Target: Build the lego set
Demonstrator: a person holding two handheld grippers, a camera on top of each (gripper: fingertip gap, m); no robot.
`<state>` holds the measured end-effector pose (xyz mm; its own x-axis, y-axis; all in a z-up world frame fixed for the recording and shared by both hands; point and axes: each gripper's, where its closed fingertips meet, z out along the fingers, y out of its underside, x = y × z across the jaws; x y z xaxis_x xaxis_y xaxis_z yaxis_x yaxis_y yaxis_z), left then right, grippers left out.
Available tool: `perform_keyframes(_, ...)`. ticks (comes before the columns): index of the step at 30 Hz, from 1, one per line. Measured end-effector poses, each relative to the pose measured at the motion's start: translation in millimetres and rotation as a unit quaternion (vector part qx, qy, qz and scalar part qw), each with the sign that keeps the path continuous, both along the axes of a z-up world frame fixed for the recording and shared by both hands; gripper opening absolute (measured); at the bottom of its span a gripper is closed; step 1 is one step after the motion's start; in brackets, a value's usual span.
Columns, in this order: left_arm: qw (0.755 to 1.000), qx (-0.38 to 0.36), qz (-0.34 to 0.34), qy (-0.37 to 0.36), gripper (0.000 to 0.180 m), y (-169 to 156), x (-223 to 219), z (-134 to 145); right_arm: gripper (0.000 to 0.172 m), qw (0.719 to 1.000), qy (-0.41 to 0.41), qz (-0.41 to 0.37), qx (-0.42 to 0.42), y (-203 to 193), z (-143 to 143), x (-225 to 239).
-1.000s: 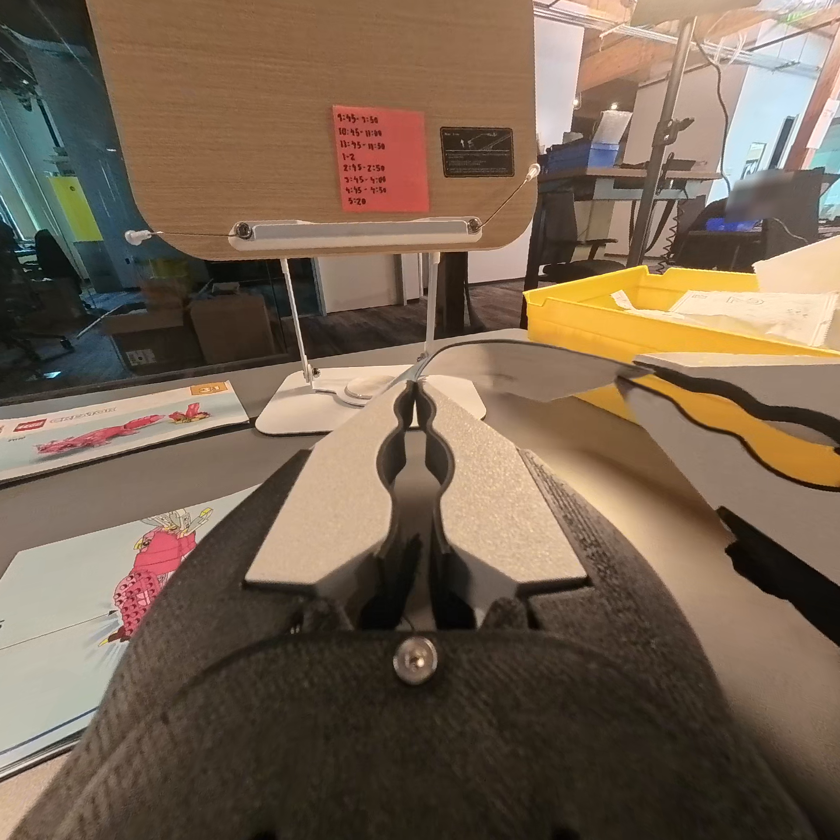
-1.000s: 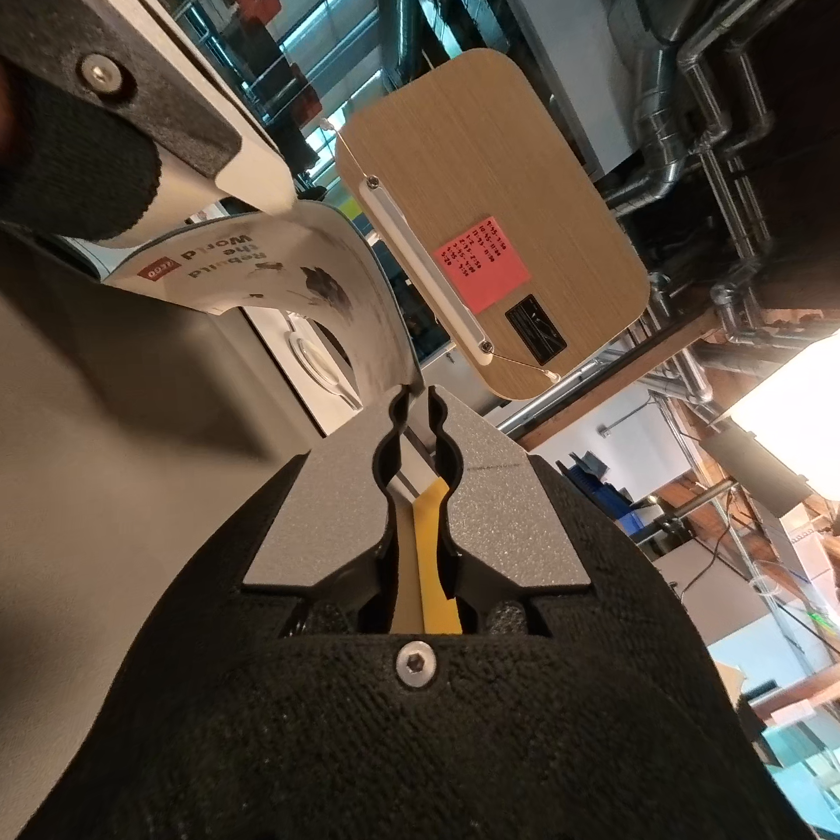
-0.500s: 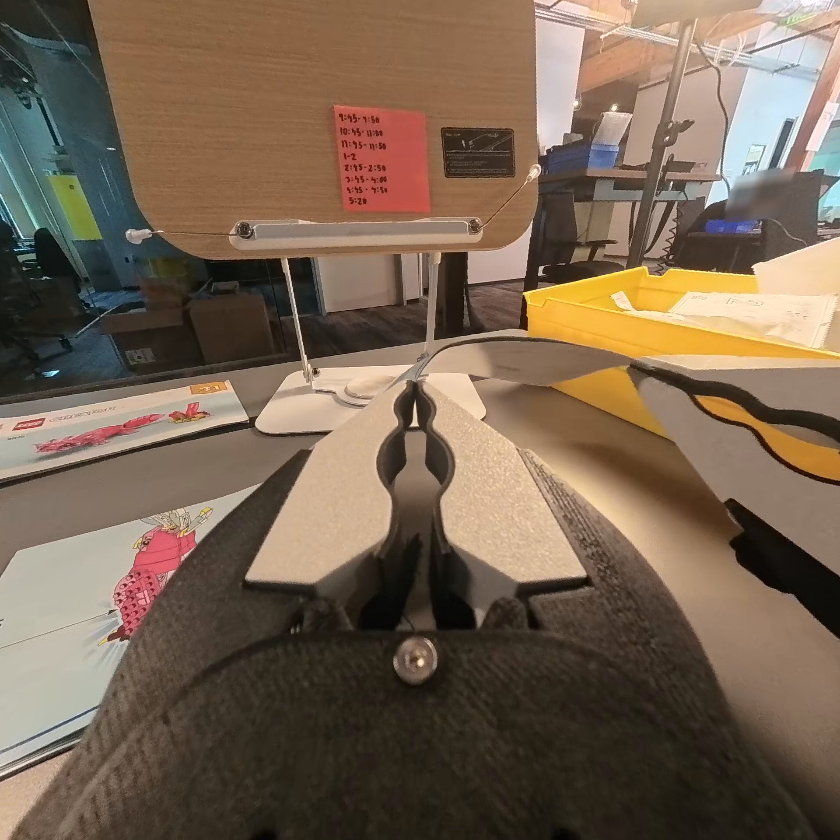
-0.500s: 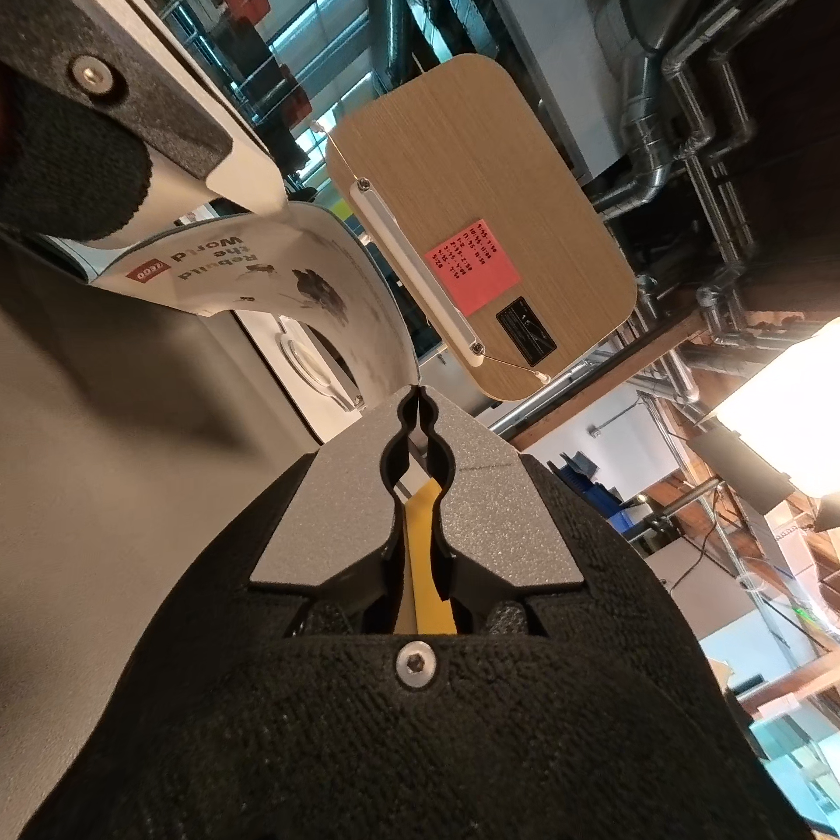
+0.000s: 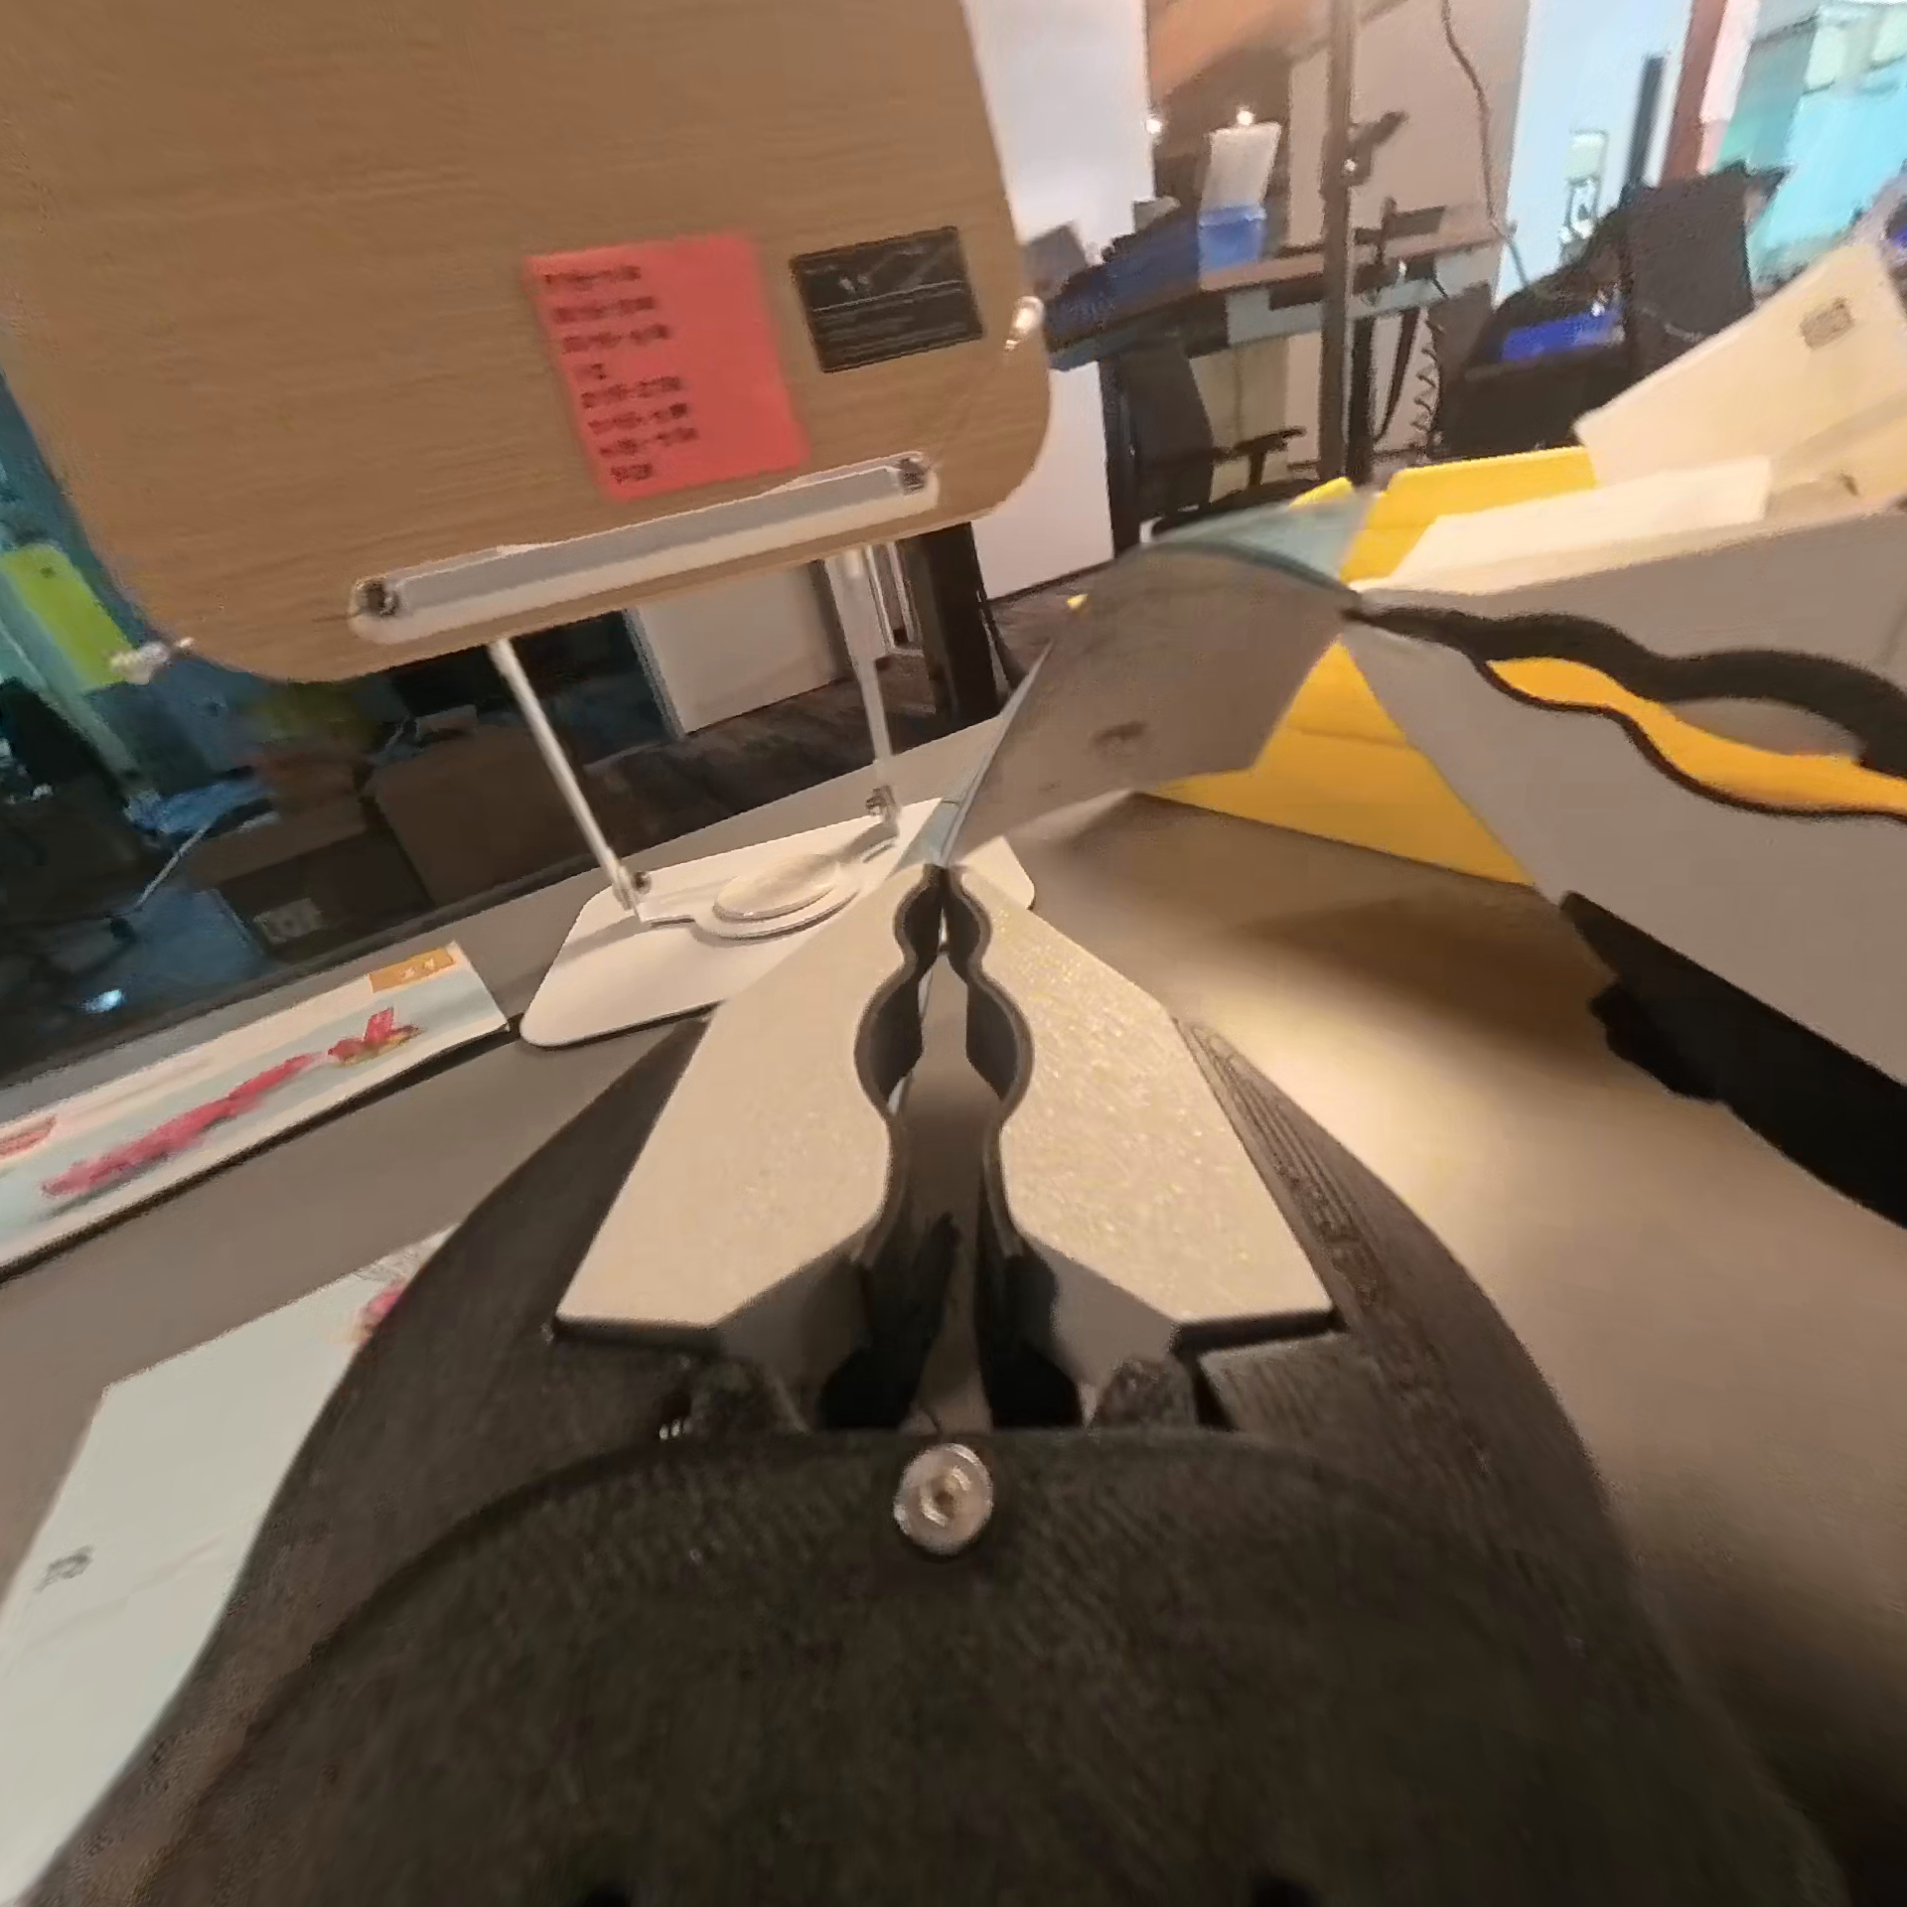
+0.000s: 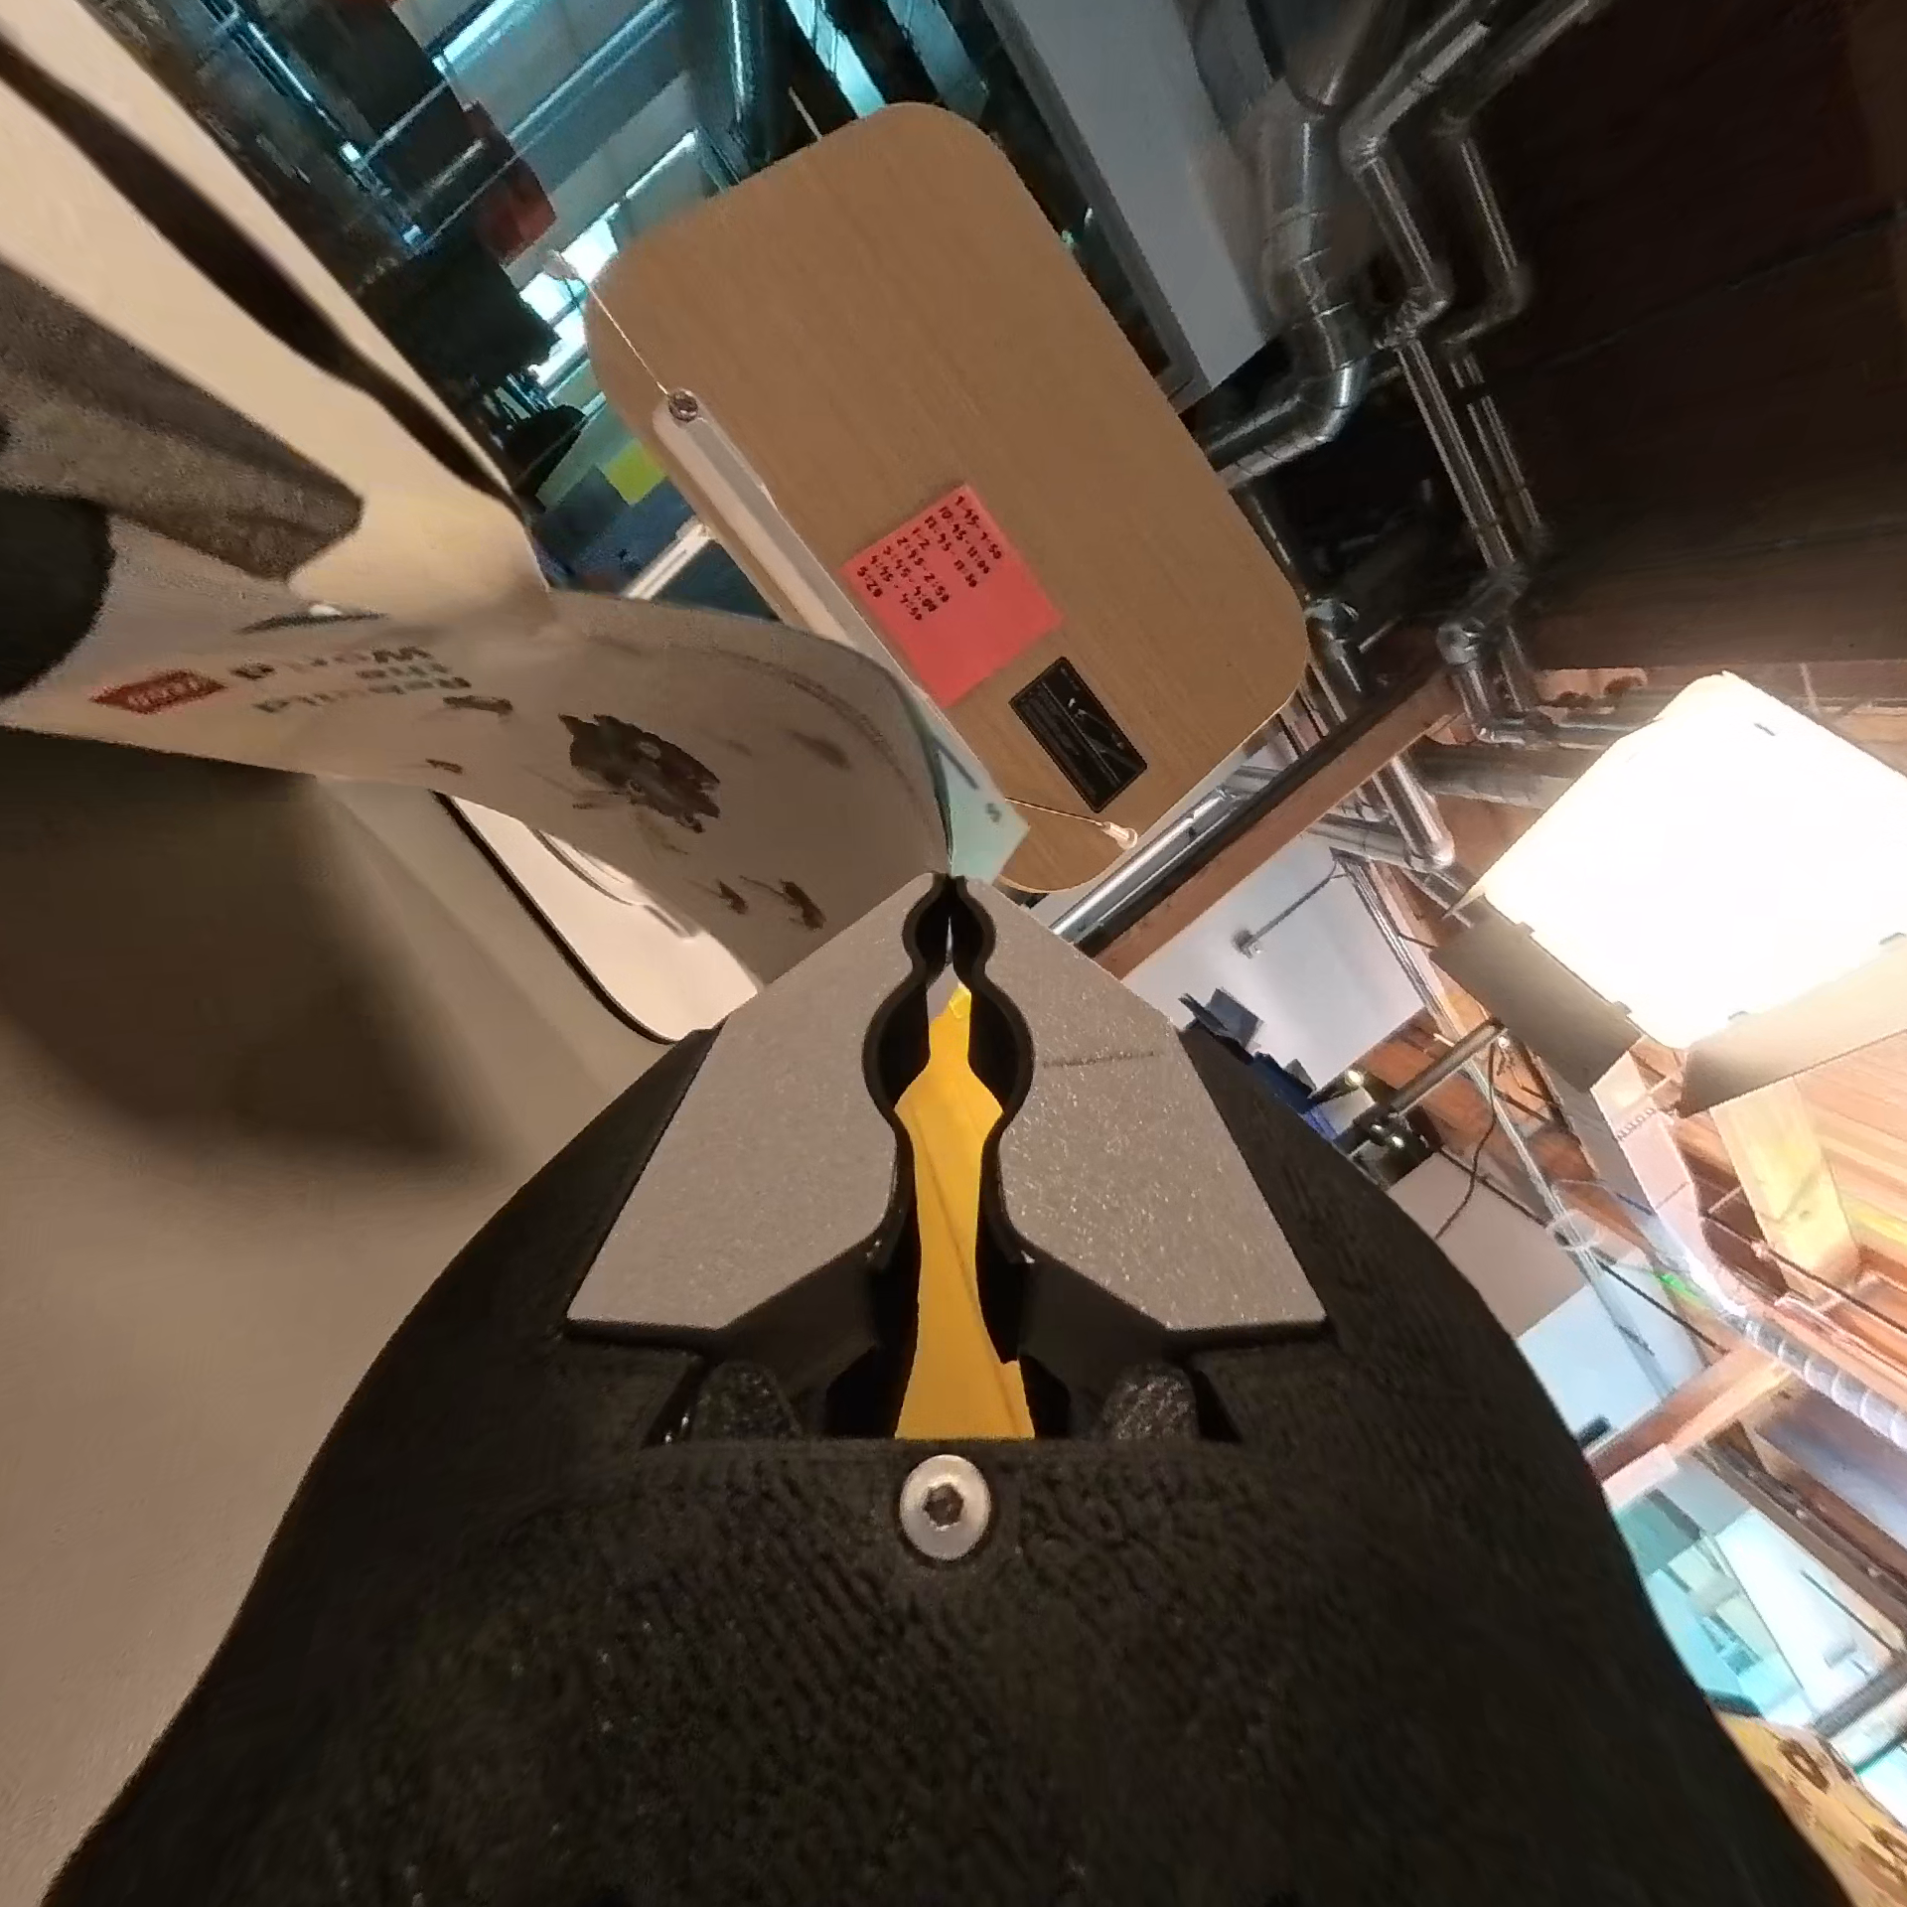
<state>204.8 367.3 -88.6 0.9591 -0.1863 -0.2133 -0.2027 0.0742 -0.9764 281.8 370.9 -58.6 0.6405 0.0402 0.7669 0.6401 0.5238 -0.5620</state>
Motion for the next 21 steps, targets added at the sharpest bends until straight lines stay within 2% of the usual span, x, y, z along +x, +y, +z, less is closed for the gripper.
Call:
perform_keyframes(4,0.998,0.002,-0.021,0.058,0.0,-2.2,16.2,-4.5,0.0,1.0,0.0,0.0,-0.001,0.1,-0.3,0.0)
perform_keyframes(8,0.996,0.003,-0.032,0.087,0.0,-3.4,24.1,-7.3,0.0,1.0,0.001,-0.001,-0.005,1.0,-1.1,0.6)
perform_keyframes(15,0.996,-0.001,-0.032,0.086,0.0,-4.1,24.2,-8.1,0.0,1.0,0.003,0.002,-0.017,3.0,-3.7,0.0)
perform_keyframes(21,0.998,0.002,0.005,0.057,0.0,-9.5,10.2,-3.9,0.0,0.998,0.041,0.025,-0.027,5.5,5.4,-7.1)
